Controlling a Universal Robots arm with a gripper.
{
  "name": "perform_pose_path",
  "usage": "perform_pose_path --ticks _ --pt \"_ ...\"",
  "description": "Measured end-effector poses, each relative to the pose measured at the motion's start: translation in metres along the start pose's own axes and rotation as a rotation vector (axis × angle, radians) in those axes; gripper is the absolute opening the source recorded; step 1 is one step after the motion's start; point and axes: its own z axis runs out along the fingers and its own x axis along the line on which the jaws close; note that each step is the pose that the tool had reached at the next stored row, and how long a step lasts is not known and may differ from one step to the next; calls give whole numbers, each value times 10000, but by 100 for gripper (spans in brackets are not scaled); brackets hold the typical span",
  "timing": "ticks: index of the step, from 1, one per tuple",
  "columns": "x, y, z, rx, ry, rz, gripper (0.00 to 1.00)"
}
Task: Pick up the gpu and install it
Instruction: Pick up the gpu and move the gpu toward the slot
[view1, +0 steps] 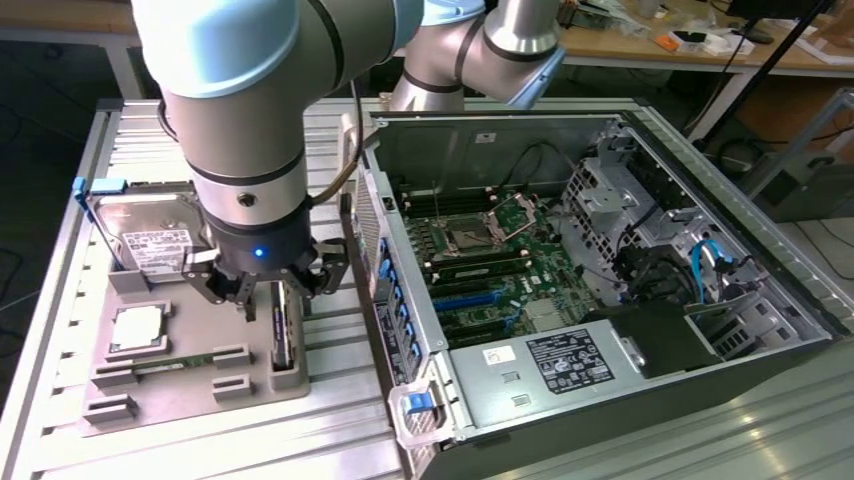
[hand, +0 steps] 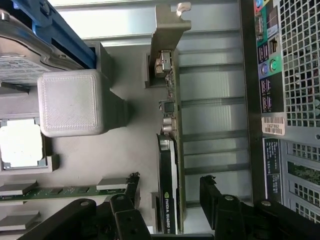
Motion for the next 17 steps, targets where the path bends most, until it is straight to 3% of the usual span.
perform_pose_path --ticks 5,8,12,13,15,16,17 --pt "1 2 11 1 -2 0 58" --pt "1 2 11 1 -2 0 45" --pt "1 2 26 0 -5 0 44" --pt "1 2 26 0 -5 0 36" --pt "1 2 26 0 -5 0 36" --pt "1 2 26 0 -5 0 28" --pt "1 2 26 1 -4 0 28"
